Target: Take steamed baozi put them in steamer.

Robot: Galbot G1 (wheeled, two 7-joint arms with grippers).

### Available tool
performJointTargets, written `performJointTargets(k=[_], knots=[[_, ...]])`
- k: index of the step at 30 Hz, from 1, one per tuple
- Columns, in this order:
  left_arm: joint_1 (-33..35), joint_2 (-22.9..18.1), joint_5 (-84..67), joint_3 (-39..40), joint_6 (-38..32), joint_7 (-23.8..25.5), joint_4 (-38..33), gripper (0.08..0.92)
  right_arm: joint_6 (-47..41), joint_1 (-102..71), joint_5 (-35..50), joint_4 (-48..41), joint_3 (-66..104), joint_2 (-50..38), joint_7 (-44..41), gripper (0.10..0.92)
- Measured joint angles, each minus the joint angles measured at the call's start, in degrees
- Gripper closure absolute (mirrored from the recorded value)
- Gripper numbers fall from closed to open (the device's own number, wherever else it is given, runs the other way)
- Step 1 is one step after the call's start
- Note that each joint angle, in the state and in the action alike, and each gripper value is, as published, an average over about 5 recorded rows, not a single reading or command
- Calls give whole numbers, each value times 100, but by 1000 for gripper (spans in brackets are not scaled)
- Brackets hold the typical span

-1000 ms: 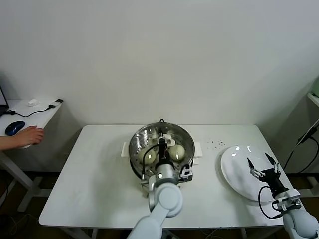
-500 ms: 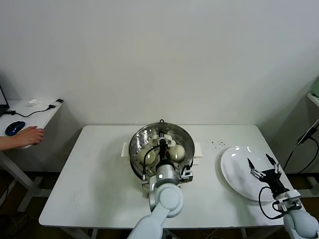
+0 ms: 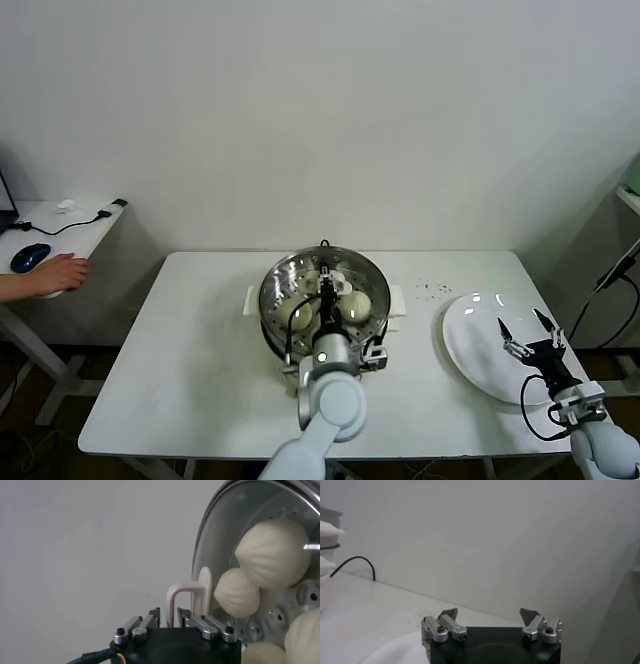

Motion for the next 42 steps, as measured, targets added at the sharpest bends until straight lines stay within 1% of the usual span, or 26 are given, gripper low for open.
performJointTargets(k=[6,14,17,23,29,33,36,39,42], knots=[[131,80,-8,11,-44,118,-295,488,-22,9,-14,-6,-5,2,-11,203],[409,402,-168,-24,-79,185,-872,257,-120,11,-55,31,-14,5,33,203],[571,548,-297,-65,-86,159,-1124,197,-200,5,-92,78,-30,7,81,203],[946,830,-769,-260,-208,-160,-1635,178,-355,-7,-199,202,-60,31,158,203],[1322,1127,-1823,-741,-539,-800,-2139,177,-451,-51,-254,346,-64,81,234,203],[1614,1272,-2975,-1279,-922,-1345,-2358,177,-465,-81,-305,448,-65,139,297,203],[1863,1300,-4027,-1791,-1315,-1714,-2451,177,-478,-122,-367,537,-72,193,352,203],[2124,1286,-5151,-2350,-1739,-1963,-2501,177,-495,-176,-421,633,-75,247,395,203],[2370,1213,-6242,-2907,-2172,-2098,-2498,177,-501,-236,-453,735,-64,304,416,203]])
